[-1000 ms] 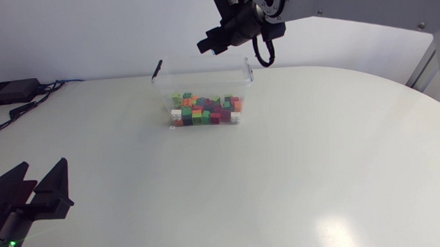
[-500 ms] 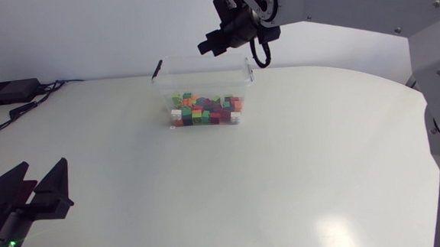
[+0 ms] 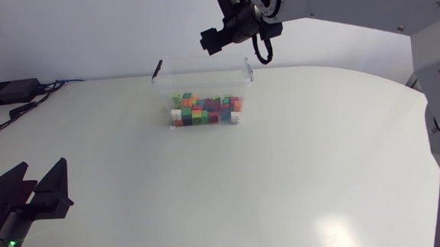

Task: Place the duplo bricks in the container

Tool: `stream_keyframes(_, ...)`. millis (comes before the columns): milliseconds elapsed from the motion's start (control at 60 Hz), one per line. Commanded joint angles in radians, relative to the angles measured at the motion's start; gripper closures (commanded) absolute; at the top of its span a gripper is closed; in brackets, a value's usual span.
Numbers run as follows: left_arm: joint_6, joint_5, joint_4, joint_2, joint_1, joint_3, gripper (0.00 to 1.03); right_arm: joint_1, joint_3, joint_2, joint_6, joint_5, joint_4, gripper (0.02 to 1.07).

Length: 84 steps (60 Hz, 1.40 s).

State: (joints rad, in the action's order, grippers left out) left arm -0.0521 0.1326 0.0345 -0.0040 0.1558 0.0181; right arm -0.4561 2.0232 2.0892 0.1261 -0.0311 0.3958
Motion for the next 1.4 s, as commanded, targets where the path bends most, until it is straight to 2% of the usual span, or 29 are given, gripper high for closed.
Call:
stream_keyframes(0, 0.005, -0.004, -0.001, -0.008, 0.007, -0.021, 0.04, 0.014, -0.034, -0.035, -0.02, -0.01, -0.005, 0.06)
stream_keyframes(267, 0.005, -0.004, -0.001, -0.008, 0.007, -0.021, 0.04, 0.066, -0.204, -0.205, -0.014, -0.053, -0.068, 0.06)
stream_keyframes(683, 0.005, -0.005, -0.001, -0.008, 0.007, -0.021, 0.04, 0.215, -0.636, -0.534, 0.02, -0.09, -0.239, 0.06)
stream_keyframes(1033, 0.005, -0.005, -0.001, -0.008, 0.007, -0.021, 0.04, 0.28, -0.914, -0.759, 0.024, -0.125, -0.347, 0.06)
stream_keyframes(1233, 0.005, -0.005, -0.001, -0.008, 0.007, -0.021, 0.04, 0.289, -1.023, -0.845, 0.024, -0.135, -0.347, 0.06)
stream_keyframes(1383, 0.005, -0.005, -0.001, -0.008, 0.007, -0.021, 0.04, 0.28, -1.106, -0.903, 0.026, -0.178, -0.37, 0.06)
